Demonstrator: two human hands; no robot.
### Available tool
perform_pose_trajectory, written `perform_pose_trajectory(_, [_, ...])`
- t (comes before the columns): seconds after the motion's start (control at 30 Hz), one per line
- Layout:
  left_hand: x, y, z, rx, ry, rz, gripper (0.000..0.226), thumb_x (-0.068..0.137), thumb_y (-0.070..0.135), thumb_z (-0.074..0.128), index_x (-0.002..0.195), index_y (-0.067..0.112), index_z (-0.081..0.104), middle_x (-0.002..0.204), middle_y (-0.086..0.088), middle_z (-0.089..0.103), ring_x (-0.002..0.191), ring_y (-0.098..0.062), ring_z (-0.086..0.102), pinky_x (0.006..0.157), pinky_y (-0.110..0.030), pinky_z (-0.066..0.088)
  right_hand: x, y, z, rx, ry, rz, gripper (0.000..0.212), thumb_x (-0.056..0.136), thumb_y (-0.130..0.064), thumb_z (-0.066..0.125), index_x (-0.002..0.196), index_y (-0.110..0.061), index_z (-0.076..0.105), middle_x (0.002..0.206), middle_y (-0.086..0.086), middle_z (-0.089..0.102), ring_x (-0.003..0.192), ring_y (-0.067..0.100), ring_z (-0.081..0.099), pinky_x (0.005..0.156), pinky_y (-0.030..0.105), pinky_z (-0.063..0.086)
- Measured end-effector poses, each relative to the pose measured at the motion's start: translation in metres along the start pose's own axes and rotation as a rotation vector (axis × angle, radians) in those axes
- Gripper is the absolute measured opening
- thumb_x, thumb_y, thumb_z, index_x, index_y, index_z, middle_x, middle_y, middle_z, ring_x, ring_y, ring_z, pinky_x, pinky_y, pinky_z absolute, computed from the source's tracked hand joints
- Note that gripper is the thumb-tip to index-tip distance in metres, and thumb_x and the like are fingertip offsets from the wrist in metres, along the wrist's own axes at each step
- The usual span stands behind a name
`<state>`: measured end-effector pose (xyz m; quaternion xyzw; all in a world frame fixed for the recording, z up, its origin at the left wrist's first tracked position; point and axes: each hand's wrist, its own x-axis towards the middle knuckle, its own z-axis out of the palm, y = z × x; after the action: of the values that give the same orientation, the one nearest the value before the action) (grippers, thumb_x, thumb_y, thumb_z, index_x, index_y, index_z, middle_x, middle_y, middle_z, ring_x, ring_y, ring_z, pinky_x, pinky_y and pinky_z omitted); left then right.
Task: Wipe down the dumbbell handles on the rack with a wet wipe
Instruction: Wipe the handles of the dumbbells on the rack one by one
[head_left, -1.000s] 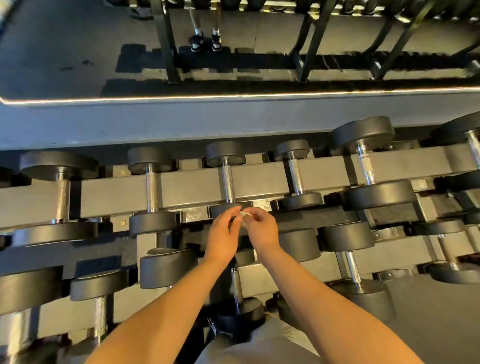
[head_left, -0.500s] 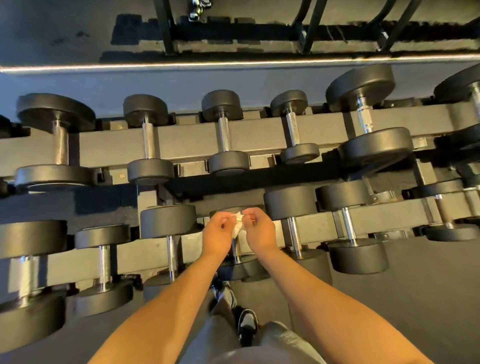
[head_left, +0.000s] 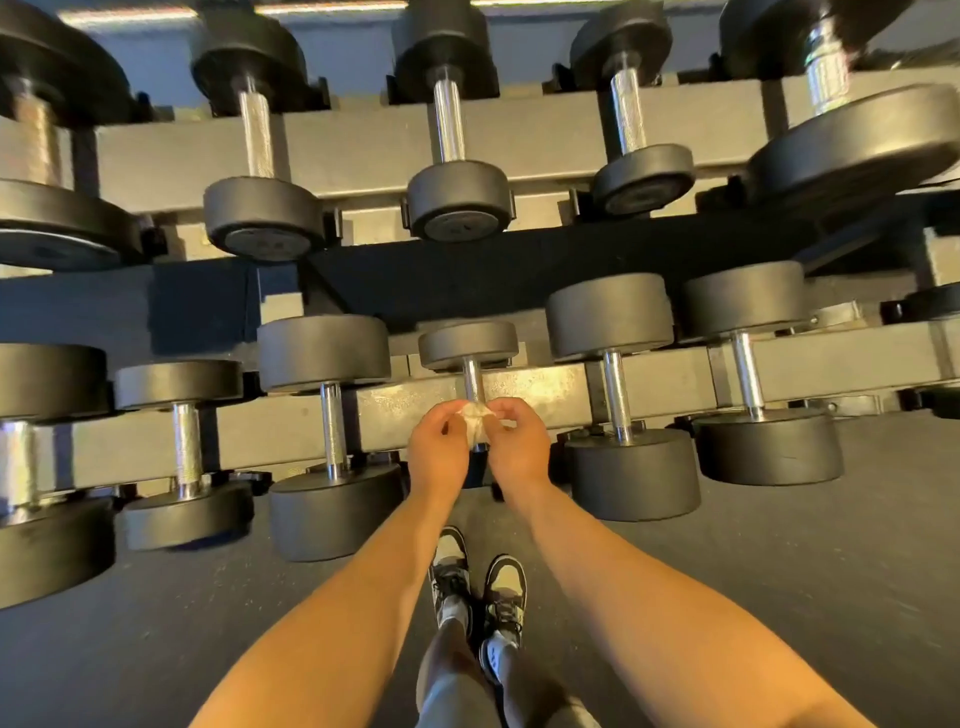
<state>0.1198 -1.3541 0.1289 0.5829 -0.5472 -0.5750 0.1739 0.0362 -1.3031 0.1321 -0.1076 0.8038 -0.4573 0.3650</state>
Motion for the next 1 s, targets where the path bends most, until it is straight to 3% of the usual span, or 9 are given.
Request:
perform_pose_trajectory(0.1, [0.013, -0.01, 0.004, -0.075, -0.09, -0.042, 0.027, 0.105, 0.023, 0.05, 0.125, 0.018, 0.068, 0.117, 0.002, 0.07, 0.108, -0.011, 0.064, 0.09, -0.021, 0.051, 0.015, 0.015, 0.01, -0.005, -0.009, -0.027, 0.017, 0.1, -0.011, 0.053, 0.106, -0.021, 0.066, 0.101, -0.01, 0.064, 0.089, 0.001, 0.059, 0.07, 0.007, 0.045])
perform_pose_trajectory(0.23, [0.035, -0.02, 0.013, -0.083, -0.105, -0.004, 0.018, 0.104, 0.018, 0.055, 0.115, 0.019, 0.069, 0.105, 0.007, 0.071, 0.091, 0.001, 0.068, 0.076, -0.012, 0.053, 0.036, 0.026, 0.019, -0.005, -0.09, -0.048, 0.022, 0.103, -0.016, 0.047, 0.106, -0.023, 0.067, 0.098, -0.01, 0.067, 0.09, 0.004, 0.063, 0.075, 0.013, 0.05])
perform_pose_trajectory(0.33, [0.059, -0.034, 0.019, -0.044, 0.01, 0.009, 0.019, 0.101, 0.017, 0.059, 0.114, 0.019, 0.073, 0.107, 0.004, 0.073, 0.1, -0.008, 0.068, 0.092, -0.027, 0.055, 0.054, 0.035, 0.022, -0.067, -0.086, -0.117, 0.023, 0.103, -0.014, 0.047, 0.108, -0.022, 0.068, 0.1, -0.011, 0.066, 0.091, 0.0, 0.06, 0.077, 0.007, 0.046])
perform_pose_trajectory(0.4, [0.076, -0.038, 0.023, 0.008, 0.099, 0.038, 0.02, 0.1, 0.019, 0.059, 0.114, 0.02, 0.074, 0.111, 0.006, 0.072, 0.104, -0.007, 0.065, 0.099, -0.03, 0.052, 0.067, 0.044, 0.025, -0.125, -0.056, -0.156, 0.024, 0.103, -0.015, 0.047, 0.113, -0.02, 0.069, 0.106, -0.007, 0.068, 0.094, 0.002, 0.06, 0.085, 0.013, 0.048])
perform_pose_trajectory(0.53, [0.097, -0.039, 0.037, -0.07, 0.122, 0.019, 0.024, 0.1, 0.021, 0.062, 0.121, 0.021, 0.073, 0.116, 0.009, 0.072, 0.107, -0.003, 0.065, 0.101, -0.023, 0.05, 0.08, 0.064, 0.033, -0.258, -0.051, -0.227, 0.028, 0.102, -0.018, 0.049, 0.126, -0.023, 0.064, 0.121, -0.005, 0.064, 0.104, 0.003, 0.055, 0.097, 0.023, 0.047])
perform_pose_trajectory(0.63, [0.097, -0.045, 0.048, -0.138, 0.047, 0.028, 0.03, 0.099, 0.02, 0.064, 0.129, 0.019, 0.069, 0.121, 0.009, 0.071, 0.109, 0.002, 0.064, 0.092, -0.01, 0.049, 0.081, 0.071, 0.035, -0.299, -0.041, -0.274, 0.031, 0.103, -0.021, 0.049, 0.131, -0.026, 0.06, 0.126, -0.009, 0.061, 0.108, 0.004, 0.055, 0.096, 0.024, 0.046])
perform_pose_trajectory(0.73, [0.094, -0.048, 0.046, -0.062, 0.074, 0.075, 0.027, 0.098, 0.018, 0.065, 0.124, 0.016, 0.072, 0.116, 0.008, 0.072, 0.098, 0.012, 0.063, 0.083, 0.0, 0.044, 0.081, 0.073, 0.033, -0.268, -0.021, -0.256, 0.03, 0.102, -0.019, 0.049, 0.128, -0.027, 0.062, 0.122, -0.008, 0.064, 0.107, 0.008, 0.058, 0.096, 0.03, 0.05])
perform_pose_trajectory(0.9, [0.085, -0.061, 0.036, 0.125, 0.006, 0.106, 0.024, 0.098, 0.017, 0.065, 0.121, 0.018, 0.073, 0.114, 0.007, 0.073, 0.089, 0.015, 0.061, 0.081, 0.002, 0.042, 0.069, 0.078, 0.03, -0.349, -0.043, -0.244, 0.03, 0.102, -0.022, 0.048, 0.127, -0.029, 0.063, 0.121, -0.01, 0.065, 0.104, 0.009, 0.061, 0.092, 0.034, 0.054])
perform_pose_trajectory(1.0, [0.091, -0.051, 0.038, 0.055, 0.06, 0.113, 0.024, 0.098, 0.02, 0.064, 0.121, 0.02, 0.074, 0.114, 0.013, 0.072, 0.094, 0.015, 0.061, 0.086, 0.001, 0.042, 0.07, 0.08, 0.03, -0.343, -0.039, -0.206, 0.031, 0.101, -0.023, 0.049, 0.128, -0.03, 0.063, 0.122, -0.012, 0.065, 0.104, 0.008, 0.061, 0.093, 0.033, 0.053])
